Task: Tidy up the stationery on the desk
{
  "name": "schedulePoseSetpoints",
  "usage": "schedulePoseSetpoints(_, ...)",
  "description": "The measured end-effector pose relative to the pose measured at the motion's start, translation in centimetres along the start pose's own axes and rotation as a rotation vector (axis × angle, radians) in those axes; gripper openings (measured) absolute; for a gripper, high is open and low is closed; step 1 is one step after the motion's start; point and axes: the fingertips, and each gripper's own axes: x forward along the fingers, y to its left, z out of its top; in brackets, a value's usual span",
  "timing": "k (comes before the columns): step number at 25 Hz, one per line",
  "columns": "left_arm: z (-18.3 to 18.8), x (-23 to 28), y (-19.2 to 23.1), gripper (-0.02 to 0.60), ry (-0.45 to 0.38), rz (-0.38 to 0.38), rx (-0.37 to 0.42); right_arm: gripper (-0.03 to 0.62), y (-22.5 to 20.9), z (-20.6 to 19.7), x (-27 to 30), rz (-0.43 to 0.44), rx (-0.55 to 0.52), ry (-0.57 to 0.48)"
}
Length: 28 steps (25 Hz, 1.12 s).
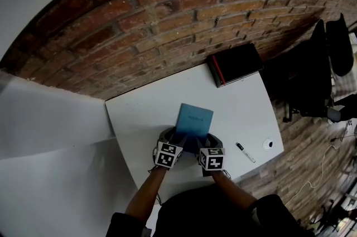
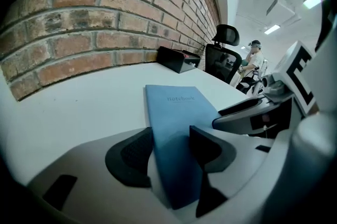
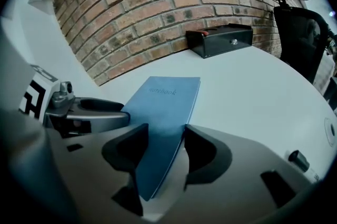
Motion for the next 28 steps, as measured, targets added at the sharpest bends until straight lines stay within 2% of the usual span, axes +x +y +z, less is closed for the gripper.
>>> schedulePoseSetpoints(6, -0.8, -0.6, -0.2, 0.221, 0.001, 0.016, -0.035, 0.202, -0.4, -0.1, 0.0, 0.003, 0.007, 0.018)
schedulePoseSetpoints(15, -1.6, -1.8, -0.2, 0.156, -0.023, 0.054, -0.093, 0.138, -0.6, -0.3, -0.5, 0.022, 0.04, 0.038)
schedulePoseSetpoints(28, -4.2, -4.7, -0.8, 0.132, -0.053, 0.12, -0.155, 0.074, 0.4, -1.0, -1.4, 0.046, -0.009, 0.033)
